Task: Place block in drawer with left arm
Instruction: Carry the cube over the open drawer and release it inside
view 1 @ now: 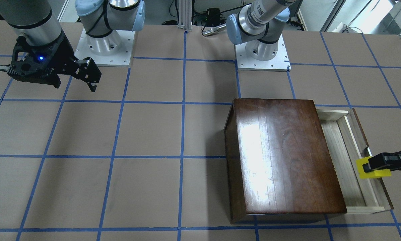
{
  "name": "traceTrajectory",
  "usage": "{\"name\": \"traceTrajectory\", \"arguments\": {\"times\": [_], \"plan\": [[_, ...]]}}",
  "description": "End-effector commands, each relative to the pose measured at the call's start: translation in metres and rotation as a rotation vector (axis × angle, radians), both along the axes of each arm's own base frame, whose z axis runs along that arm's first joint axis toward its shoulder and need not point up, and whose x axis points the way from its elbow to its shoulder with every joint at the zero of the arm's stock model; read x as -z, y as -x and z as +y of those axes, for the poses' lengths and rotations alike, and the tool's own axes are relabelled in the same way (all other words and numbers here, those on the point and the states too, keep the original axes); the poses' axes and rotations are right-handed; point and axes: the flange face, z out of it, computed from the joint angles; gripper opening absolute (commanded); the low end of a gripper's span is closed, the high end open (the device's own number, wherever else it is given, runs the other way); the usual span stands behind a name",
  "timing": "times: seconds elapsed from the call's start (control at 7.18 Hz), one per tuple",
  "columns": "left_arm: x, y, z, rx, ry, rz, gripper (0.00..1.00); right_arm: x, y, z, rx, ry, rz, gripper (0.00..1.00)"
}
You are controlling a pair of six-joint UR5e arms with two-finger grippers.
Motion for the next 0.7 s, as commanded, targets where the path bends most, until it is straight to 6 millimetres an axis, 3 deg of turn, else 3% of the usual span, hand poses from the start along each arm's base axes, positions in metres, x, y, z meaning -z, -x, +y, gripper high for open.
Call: {"name": "traceTrajectory", "arguments": {"times": [0.0, 0.28, 0.42, 0.56], "plan": [[0.041, 0.003, 0.008, 0.008, -0.059, 0.025, 0.0, 0.0, 0.0, 0.0, 0.0, 0.0, 0.001, 1.0], [0.078, 0.003, 0.01, 0.0, -0.051, 0.024, 0.02, 0.0, 0.0, 0.0, 0.0, 0.0, 0.001, 1.0], [0.078, 0.004, 0.013, -0.011, -0.049, 0.042, 0.65, 0.0, 0.0, 0.0, 0.0, 0.0, 0.001, 1.0], [0.071, 0.007, 0.014, -0.019, -0.029, 0.066, 1.0, 0.0, 0.0, 0.0, 0.0, 0.0, 0.001, 1.0]]}}
